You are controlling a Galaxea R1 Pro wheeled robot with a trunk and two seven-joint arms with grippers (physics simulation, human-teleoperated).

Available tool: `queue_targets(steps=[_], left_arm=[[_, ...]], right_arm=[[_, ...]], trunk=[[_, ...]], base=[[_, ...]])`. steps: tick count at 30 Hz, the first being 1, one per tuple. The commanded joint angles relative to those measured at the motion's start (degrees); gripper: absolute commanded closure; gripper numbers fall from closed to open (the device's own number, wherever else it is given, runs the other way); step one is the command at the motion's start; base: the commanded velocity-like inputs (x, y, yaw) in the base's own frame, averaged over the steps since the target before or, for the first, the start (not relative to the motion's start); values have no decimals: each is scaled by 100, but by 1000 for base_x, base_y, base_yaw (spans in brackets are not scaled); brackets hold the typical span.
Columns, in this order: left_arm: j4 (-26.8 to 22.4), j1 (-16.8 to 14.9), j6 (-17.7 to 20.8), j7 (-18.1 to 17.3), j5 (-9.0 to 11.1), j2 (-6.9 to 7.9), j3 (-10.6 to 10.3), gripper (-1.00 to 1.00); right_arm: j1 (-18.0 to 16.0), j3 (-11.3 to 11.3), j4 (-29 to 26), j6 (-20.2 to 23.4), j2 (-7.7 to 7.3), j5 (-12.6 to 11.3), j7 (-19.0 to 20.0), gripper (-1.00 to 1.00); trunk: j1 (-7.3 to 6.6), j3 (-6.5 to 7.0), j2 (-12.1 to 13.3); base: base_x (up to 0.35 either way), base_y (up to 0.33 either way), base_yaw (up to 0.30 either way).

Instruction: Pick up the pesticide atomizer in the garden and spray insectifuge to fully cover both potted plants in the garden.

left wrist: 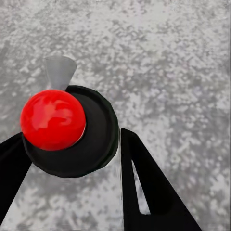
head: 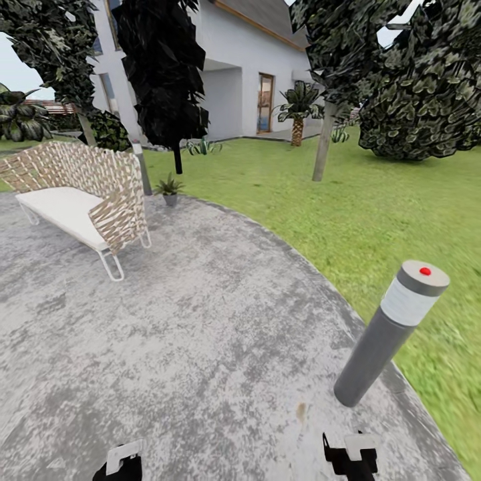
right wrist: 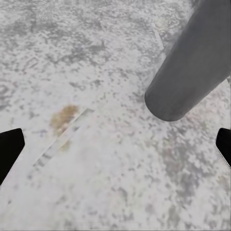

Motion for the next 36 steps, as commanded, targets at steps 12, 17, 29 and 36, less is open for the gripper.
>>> queue_targets(steps=[12, 17, 29, 36], left_arm=[[5, -2, -28, -7, 58, 6, -15, 100], [5, -2, -21, 4, 58, -1, -15, 100], [5, -2, -21, 6, 54, 4, -15, 100], [5, -2, -20, 5, 52, 4, -15, 100]], right_arm=[[-4, -37, 4, -16, -2, 61, -30, -100], [-4, -37, 5, -16, -5, 61, -30, -100], [-4, -38, 5, -16, -5, 63, -30, -100], [-4, -38, 5, -16, -5, 63, -30, -100]], trunk=[[2, -5, -1], [2, -5, -1], [2, -5, -1], [2, -5, -1]], base=[[314, 110, 0], [316, 90, 0], [330, 49, 0], [309, 37, 0]])
